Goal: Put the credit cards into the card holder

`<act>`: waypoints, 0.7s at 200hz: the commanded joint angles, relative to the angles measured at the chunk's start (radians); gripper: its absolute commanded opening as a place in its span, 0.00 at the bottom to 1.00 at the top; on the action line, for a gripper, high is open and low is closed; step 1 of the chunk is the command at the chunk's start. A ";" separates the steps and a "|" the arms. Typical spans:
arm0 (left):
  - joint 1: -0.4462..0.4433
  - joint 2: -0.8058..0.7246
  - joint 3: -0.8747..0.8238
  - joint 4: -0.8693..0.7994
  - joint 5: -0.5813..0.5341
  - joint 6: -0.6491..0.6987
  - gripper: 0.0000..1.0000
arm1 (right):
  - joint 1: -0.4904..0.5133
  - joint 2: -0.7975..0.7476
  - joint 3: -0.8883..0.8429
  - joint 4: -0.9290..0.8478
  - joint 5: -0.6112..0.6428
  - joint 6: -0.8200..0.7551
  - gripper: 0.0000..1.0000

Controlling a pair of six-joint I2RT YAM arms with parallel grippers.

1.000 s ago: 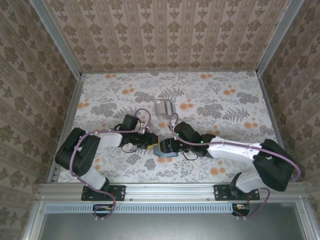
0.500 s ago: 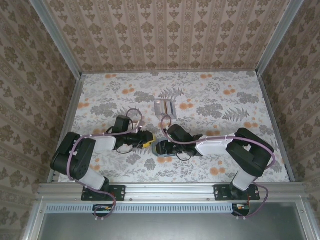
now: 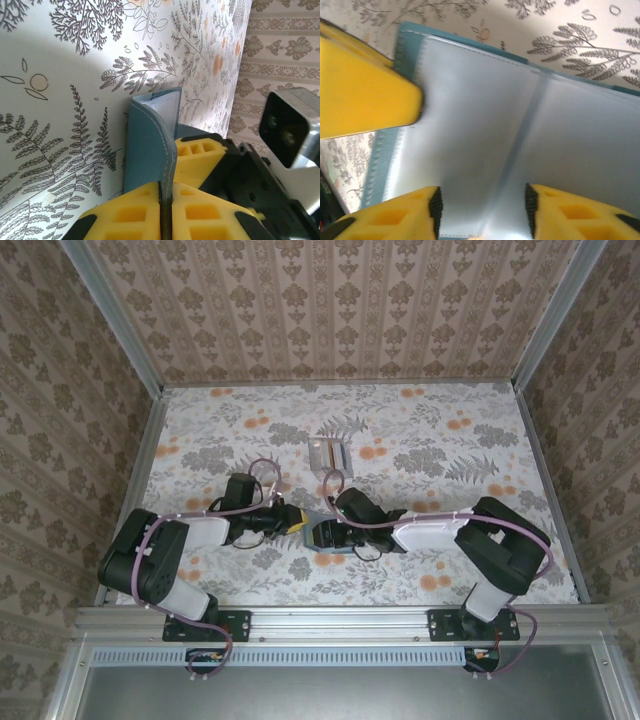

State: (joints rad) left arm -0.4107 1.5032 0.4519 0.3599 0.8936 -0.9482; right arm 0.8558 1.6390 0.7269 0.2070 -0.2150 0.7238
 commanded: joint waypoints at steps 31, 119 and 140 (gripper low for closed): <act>0.001 -0.009 -0.010 0.020 0.019 0.000 0.07 | 0.002 -0.009 -0.006 0.084 -0.042 0.057 0.67; -0.003 0.029 -0.015 0.062 0.028 -0.023 0.05 | 0.008 0.068 0.034 0.055 -0.015 0.074 0.61; -0.004 0.041 -0.016 0.062 0.023 -0.021 0.03 | 0.008 0.048 0.032 0.045 -0.013 0.075 0.63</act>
State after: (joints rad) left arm -0.4107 1.5238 0.4461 0.3943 0.8944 -0.9585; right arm 0.8577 1.6852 0.7361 0.2638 -0.2367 0.7898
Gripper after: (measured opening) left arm 0.055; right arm 0.609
